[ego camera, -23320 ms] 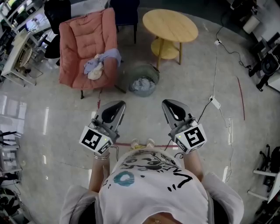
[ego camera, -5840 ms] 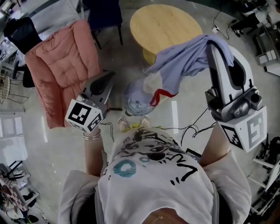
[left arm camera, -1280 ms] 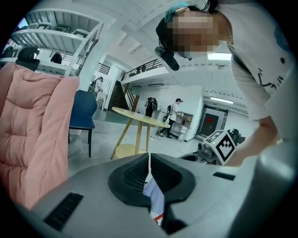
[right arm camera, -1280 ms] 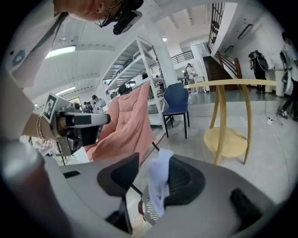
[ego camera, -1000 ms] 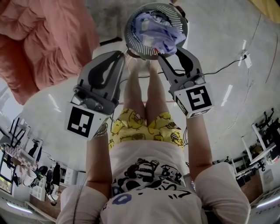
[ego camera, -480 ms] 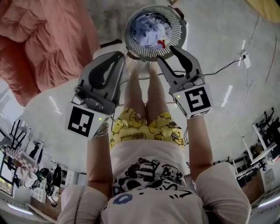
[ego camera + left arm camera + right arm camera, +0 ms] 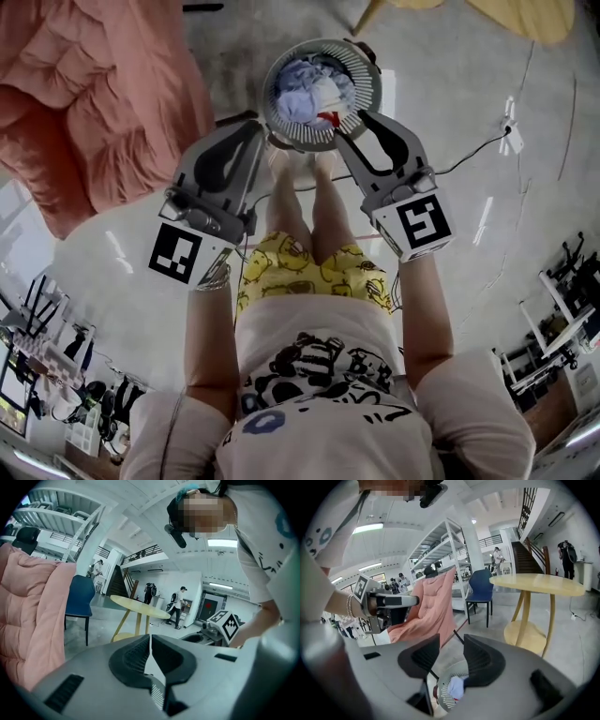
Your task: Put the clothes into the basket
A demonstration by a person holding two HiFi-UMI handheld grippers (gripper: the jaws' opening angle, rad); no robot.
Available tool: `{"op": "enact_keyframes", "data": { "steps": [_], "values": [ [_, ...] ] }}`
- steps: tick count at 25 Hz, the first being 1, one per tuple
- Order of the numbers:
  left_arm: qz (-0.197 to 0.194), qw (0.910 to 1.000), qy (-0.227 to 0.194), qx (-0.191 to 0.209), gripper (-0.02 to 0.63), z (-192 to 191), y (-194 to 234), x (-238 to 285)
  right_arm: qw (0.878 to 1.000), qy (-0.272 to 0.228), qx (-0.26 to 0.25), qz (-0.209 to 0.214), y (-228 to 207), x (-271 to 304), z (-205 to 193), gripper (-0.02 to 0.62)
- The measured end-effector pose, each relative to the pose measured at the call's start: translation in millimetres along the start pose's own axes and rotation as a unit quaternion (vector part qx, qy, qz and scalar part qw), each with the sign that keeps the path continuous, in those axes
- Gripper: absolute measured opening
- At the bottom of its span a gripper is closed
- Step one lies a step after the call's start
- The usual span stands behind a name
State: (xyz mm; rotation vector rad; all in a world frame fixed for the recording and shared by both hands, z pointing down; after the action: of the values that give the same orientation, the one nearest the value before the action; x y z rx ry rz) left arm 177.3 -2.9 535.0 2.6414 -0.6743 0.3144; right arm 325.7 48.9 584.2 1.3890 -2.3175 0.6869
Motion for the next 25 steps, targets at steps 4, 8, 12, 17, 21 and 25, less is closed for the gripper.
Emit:
{"op": "enact_keyframes", "data": {
  "steps": [4, 8, 12, 17, 21, 25],
  "values": [
    [-0.01, 0.9998, -0.007, 0.016, 0.023, 24, -6, 2, 0.999, -0.029, -0.016, -0.001, -2, -19, 32, 0.116],
    [-0.038, 0.9985, -0.031, 0.023, 0.023, 58, -17, 3, 0.997, -0.059, -0.038, -0.013, -7, -33, 72, 0.042],
    [-0.05, 0.997, -0.046, 0.038, 0.023, 88, -23, 4, 0.995, -0.09, -0.044, -0.006, -6, -46, 108, 0.033],
    [-0.054, 0.996, -0.054, 0.046, 0.023, 115, -27, 9, 0.992, -0.113, -0.061, 0.001, -9, -61, 136, 0.032],
    [-0.067, 0.9939, -0.068, 0.056, 0.023, 142, -34, 6, 0.989, -0.125, -0.08, -0.007, -9, -81, 162, 0.032],
    [-0.074, 0.9909, -0.095, 0.06, 0.023, 177, -40, -2, 0.985, -0.147, -0.093, -0.022, -11, -105, 197, 0.032]
  ]
}}
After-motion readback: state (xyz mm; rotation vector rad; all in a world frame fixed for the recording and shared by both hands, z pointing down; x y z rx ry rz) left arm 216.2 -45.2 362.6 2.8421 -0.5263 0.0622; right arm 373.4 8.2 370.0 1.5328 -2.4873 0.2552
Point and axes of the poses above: the fingertips, and each gripper's own axes: x forward along the fingers, y to its left, z out of its top, the point moved 4 cm from there along -x, backward along the fingers, and after that the axes turned 1 degree about z, right-handed, at the moved point
